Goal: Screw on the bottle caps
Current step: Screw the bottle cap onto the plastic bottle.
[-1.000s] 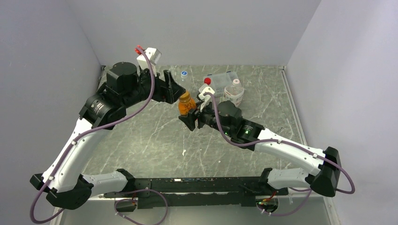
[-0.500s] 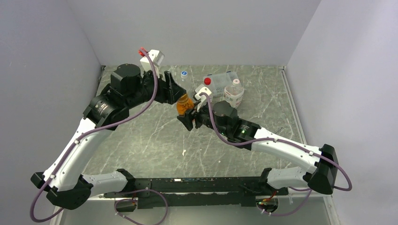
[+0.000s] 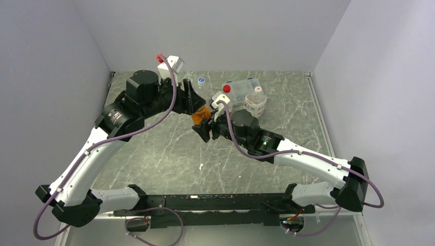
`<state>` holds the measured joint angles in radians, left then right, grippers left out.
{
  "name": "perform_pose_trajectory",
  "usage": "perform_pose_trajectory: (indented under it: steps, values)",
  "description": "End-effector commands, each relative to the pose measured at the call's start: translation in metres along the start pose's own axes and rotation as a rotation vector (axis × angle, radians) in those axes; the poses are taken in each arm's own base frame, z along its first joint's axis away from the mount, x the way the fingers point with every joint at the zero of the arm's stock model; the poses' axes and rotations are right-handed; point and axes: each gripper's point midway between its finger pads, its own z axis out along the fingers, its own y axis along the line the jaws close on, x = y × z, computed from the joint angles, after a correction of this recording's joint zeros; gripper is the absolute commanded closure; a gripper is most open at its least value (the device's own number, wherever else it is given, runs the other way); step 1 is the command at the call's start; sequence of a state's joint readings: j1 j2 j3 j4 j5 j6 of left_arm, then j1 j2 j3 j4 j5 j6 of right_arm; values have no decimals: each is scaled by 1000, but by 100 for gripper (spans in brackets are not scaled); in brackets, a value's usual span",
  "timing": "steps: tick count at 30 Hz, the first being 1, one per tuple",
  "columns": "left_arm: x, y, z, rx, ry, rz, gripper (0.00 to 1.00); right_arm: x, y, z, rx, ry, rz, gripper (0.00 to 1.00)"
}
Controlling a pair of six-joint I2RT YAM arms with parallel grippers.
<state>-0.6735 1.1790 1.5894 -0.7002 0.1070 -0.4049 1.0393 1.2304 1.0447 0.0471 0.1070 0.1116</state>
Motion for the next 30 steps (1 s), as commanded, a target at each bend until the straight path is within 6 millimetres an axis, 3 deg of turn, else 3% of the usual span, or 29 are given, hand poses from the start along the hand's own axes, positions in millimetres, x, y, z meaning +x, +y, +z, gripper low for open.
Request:
perform_pose_trajectory:
  steps: [1,10,19,30]
  values:
    - [-5,-1,1,1,-23,13,35,-31,3,0,1,-77,-4,74]
    - [3,0,3,2,5,22,49,-33,4,0,-2,-78,-2,74]
    - [12,-1,4,21,53,53,74,-43,11,-5,-44,-79,0,74]
    - [20,-29,-13,203,102,167,88,-74,47,-43,-363,-129,22,75]
